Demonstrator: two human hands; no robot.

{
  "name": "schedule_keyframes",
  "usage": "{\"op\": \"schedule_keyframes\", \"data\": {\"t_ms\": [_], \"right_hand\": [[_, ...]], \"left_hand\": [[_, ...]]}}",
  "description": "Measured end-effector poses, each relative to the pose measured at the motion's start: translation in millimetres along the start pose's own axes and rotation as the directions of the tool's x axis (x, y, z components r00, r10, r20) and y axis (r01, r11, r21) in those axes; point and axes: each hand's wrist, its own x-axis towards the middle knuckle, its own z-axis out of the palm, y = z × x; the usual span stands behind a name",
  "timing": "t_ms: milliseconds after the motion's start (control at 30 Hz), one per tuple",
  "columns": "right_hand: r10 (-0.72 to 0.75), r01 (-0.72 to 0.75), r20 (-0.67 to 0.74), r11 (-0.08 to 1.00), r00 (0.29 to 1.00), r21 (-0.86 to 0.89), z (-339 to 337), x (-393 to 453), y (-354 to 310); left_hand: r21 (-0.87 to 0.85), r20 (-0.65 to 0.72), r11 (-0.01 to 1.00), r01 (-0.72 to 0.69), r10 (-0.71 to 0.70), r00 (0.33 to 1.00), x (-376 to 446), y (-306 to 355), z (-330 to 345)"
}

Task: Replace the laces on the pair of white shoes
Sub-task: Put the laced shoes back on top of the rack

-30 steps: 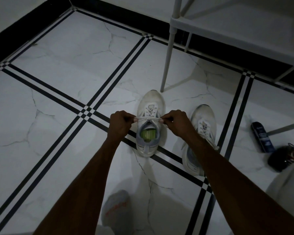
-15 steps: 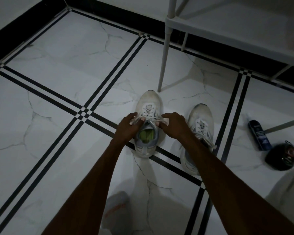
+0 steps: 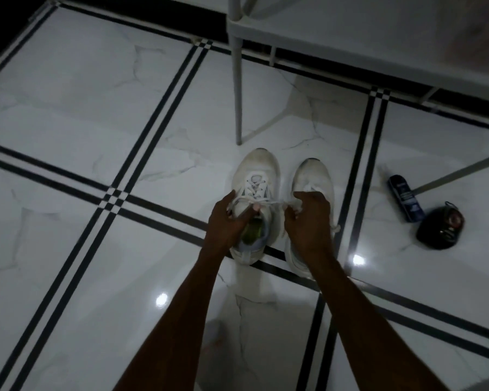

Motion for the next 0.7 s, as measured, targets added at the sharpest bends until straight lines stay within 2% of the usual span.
{"op": "schedule_keyframes", "data": {"t_ms": [100, 167, 200, 267, 333, 433, 500, 700], "right_hand": [[0.052, -0.067, -0.163, 0.994, 0.985, -0.089, -27.0, -18.0, 9.1], [0.178, -0.193, -0.157, 0.978, 0.971, -0.081, -38.9, -26.3, 26.5], [0.275, -0.278, -0.079, 0.960, 0.958, -0.025, -38.9, -29.1, 36.4], [0.464, -0.490, 0.185, 0.861, 0.866, 0.137, -43.9, -30.9, 54.3], [0.515, -0.612, 0.372, 0.761, 0.772, 0.215, -46.2, -33.2, 63.9], [0.518, -0.643, 0.400, 0.703, 0.756, 0.304, -41.6, -33.9, 68.1], [0.524, -0.652, 0.399, 0.677, 0.753, 0.341, -41.1, -31.2, 66.8], [0.525, -0.651, 0.390, 0.658, 0.757, 0.378, -60.4, -30.8, 54.5]], "left_hand": [[-0.008, -0.007, 0.998, 0.062, -0.062, 0.998, -4.2, 5.3, 8.1], [-0.009, 0.008, 0.996, 0.086, -0.085, 0.996, -3.7, 6.1, 11.1], [-0.023, 0.012, 0.996, 0.089, -0.089, 0.996, -4.7, 5.2, 8.7], [-0.017, 0.058, 0.994, 0.111, -0.110, 0.992, -5.7, 7.0, 8.5], [-0.033, 0.131, 0.992, 0.120, -0.115, 0.985, -12.8, 8.3, 9.0], [-0.044, 0.163, 0.995, 0.093, -0.085, 0.983, -24.2, 5.4, 11.7], [-0.046, 0.128, 0.996, 0.074, -0.068, 0.989, -30.0, 1.8, 16.6], [-0.085, 0.121, 0.991, 0.103, -0.093, 0.988, -45.8, 16.1, 15.4]]}}
